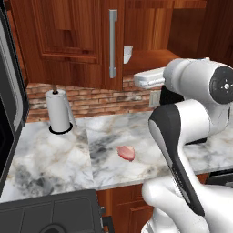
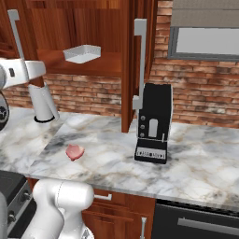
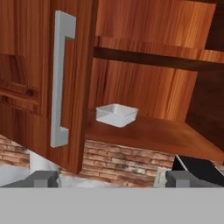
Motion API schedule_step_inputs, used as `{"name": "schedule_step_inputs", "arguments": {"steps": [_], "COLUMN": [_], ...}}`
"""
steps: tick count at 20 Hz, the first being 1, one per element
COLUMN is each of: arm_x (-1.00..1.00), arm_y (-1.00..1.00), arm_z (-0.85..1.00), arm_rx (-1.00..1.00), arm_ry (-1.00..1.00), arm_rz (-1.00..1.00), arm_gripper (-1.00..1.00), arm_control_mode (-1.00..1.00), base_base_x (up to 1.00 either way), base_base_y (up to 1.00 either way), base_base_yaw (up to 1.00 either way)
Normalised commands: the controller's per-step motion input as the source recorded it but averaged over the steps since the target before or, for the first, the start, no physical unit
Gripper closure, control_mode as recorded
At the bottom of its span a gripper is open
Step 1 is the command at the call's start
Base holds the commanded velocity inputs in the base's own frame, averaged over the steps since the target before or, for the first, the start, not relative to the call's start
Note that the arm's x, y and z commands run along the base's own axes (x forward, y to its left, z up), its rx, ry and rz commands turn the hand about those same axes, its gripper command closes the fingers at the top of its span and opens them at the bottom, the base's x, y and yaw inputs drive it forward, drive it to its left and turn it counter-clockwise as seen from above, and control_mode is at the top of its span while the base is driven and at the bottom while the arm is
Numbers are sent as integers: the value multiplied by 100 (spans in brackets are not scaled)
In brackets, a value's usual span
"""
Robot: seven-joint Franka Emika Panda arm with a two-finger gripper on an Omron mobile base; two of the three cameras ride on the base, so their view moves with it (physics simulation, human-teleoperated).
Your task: Retrieve the tupperware from the cabinet, then place the raw meat into the tupperware to avoid contamination.
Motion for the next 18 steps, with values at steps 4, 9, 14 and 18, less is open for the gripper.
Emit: {"name": "schedule_step_inputs", "arguments": {"steps": [4, 9, 14, 18], "arm_x": [0, -1, -3, 0], "arm_y": [-17, -13, -8, 0], "arm_z": [1, 2, 8, 5], "arm_rx": [-12, -18, -21, -21], "arm_ry": [0, 0, -1, -6], "arm_rz": [3, 5, 9, 13], "arm_gripper": [-100, -100, -100, -100], "arm_control_mode": [-100, -100, -100, -100], "base_base_x": [0, 0, 0, 0], "base_base_y": [0, 0, 0, 0], "base_base_yaw": [0, 0, 0, 0]}}
